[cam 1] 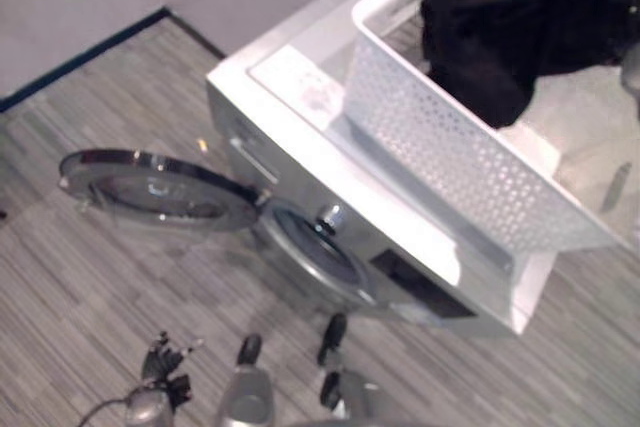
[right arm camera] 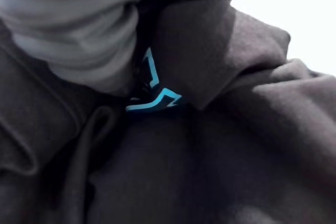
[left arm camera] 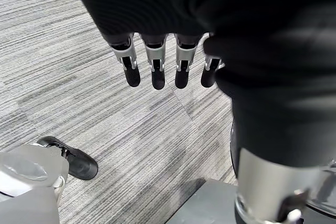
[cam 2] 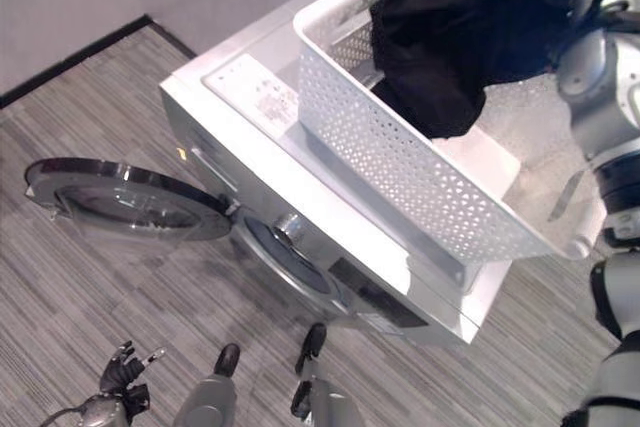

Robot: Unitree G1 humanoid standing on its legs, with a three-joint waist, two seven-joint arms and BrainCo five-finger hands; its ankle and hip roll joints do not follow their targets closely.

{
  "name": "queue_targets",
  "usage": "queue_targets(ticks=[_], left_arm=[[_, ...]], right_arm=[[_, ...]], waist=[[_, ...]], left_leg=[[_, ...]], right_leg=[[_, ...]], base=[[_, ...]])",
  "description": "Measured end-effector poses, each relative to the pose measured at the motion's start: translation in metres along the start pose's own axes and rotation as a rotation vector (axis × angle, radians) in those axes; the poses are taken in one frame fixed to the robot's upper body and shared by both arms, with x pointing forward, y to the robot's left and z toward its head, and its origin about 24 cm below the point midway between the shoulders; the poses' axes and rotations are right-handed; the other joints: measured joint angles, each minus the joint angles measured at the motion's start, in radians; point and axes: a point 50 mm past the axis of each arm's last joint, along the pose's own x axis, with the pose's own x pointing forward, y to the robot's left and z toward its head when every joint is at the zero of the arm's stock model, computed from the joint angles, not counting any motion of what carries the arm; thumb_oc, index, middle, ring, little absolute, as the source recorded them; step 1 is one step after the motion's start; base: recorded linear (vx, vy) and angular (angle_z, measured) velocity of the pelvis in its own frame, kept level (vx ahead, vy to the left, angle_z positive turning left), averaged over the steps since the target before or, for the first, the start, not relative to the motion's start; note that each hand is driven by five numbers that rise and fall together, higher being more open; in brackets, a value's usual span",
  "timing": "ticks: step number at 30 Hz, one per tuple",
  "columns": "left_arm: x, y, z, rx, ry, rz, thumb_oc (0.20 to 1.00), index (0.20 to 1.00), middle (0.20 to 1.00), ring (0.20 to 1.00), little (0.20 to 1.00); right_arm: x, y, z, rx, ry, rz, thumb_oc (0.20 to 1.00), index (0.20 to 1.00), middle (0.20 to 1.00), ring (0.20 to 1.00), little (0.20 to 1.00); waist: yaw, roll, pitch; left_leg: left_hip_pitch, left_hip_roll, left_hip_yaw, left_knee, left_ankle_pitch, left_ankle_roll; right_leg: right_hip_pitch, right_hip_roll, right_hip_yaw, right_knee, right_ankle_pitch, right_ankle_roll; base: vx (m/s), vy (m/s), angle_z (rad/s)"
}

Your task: Grab the laundry basket,head to the washer,open it,put in the laundry and shut it.

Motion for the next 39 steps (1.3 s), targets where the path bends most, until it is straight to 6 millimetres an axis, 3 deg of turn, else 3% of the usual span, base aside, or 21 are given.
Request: queue_targets(ticks=[4, 5, 14, 22, 24, 29, 35, 39], left_arm=[[0.001, -0.005, 0.004, 0.016, -0.021, -0.020, 1.000, 1.000, 1.000, 1.000, 1.000], [0.000, -0.006, 0.003, 0.034, -0.020, -0.015, 1.000, 1.000, 1.000, 1.000, 1.000], [-0.001, -0.024, 0.013, 0.081, -0.066, -0.095, 1.000, 1.000, 1.000, 1.000, 1.000], [-0.005, -0.043, 0.036, 0.124, -0.177, -0.197, 1.000, 1.000, 1.000, 1.000, 1.000], [-0.010, -0.057, 0.055, 0.133, -0.263, -0.286, 1.000, 1.000, 1.000, 1.000, 1.000], [-0.021, -0.079, 0.094, 0.115, -0.421, -0.406, 1.000, 1.000, 1.000, 1.000, 1.000], [-0.044, -0.110, 0.142, 0.085, -0.629, -0.544, 1.000, 1.000, 1.000, 1.000, 1.000], [-0.059, -0.119, 0.163, 0.076, -0.734, -0.609, 1.000, 1.000, 1.000, 1.000, 1.000]], right_arm=[[0.017, -0.022, -0.013, -0.059, 0.079, -0.083, 0.200, 0.200, 0.200, 0.200, 0.200], [0.023, -0.036, -0.012, -0.076, 0.079, -0.143, 0.200, 0.200, 0.200, 0.200, 0.200], [0.034, -0.056, -0.014, -0.132, 0.095, -0.213, 0.200, 0.200, 0.200, 0.200, 0.200], [0.036, -0.075, -0.023, -0.094, 0.145, -0.290, 0.200, 0.200, 0.200, 0.200, 0.200], [0.034, -0.082, -0.028, -0.112, 0.155, -0.321, 0.200, 0.200, 0.200, 0.200, 0.200], [0.040, -0.099, -0.017, -0.125, 0.114, -0.372, 0.200, 0.200, 0.200, 0.200, 0.200], [0.041, -0.149, -0.022, -0.203, 0.120, -0.501, 0.200, 0.200, 0.200, 0.200, 0.200], [0.043, -0.162, -0.009, -0.182, 0.073, -0.564, 0.200, 0.200, 0.200, 0.200, 0.200]], waist=[[0.006, 0.007, -0.027], [0.011, 0.010, -0.044], [0.007, 0.003, -0.111], [-0.006, -0.016, -0.143], [-0.008, -0.030, -0.163], [-0.035, -0.038, -0.186], [-0.067, -0.055, -0.222], [-0.103, -0.062, -0.240]], left_leg=[[0.001, 0.000, -0.013, -0.002, 0.001, 0.000], [0.023, 0.004, -0.015, -0.013, 0.001, -0.001], [0.087, 0.002, -0.013, -0.045, 0.003, 0.006], [0.125, -0.001, -0.008, -0.064, 0.006, 0.013], [0.138, -0.010, -0.002, -0.064, 0.005, 0.018], [0.140, -0.043, 0.021, -0.040, -0.008, 0.042], [0.140, -0.080, 0.015, -0.029, -0.014, 0.075], [0.156, -0.092, 0.027, -0.027, -0.019, 0.087]], right_leg=[[0.005, 0.000, -0.008, 0.000, -0.013, 0.008], [0.024, 0.003, -0.013, 0.000, -0.007, -0.001], [0.072, -0.001, -0.010, 0.000, -0.022, 0.003], [0.104, -0.005, -0.006, 0.000, -0.040, 0.021], [0.106, -0.010, 0.007, 0.000, -0.038, 0.021], [0.106, -0.035, 0.040, 0.000, -0.019, 0.030], [0.124, -0.074, 0.039, 0.000, -0.019, 0.063], [0.128, -0.084, 0.051, 0.000, -0.010, 0.073]], base=[[0.05, 0.005, 0.09], [0.06, 0.015, 0.02], [0.05, 0.032, 0.00], [0.02, 0.061, -0.02], [0.00, 0.143, -0.10], [-0.02, 0.140, -0.15], [-0.02, 0.095, 0.08], [-0.04, 0.063, -0.07]])
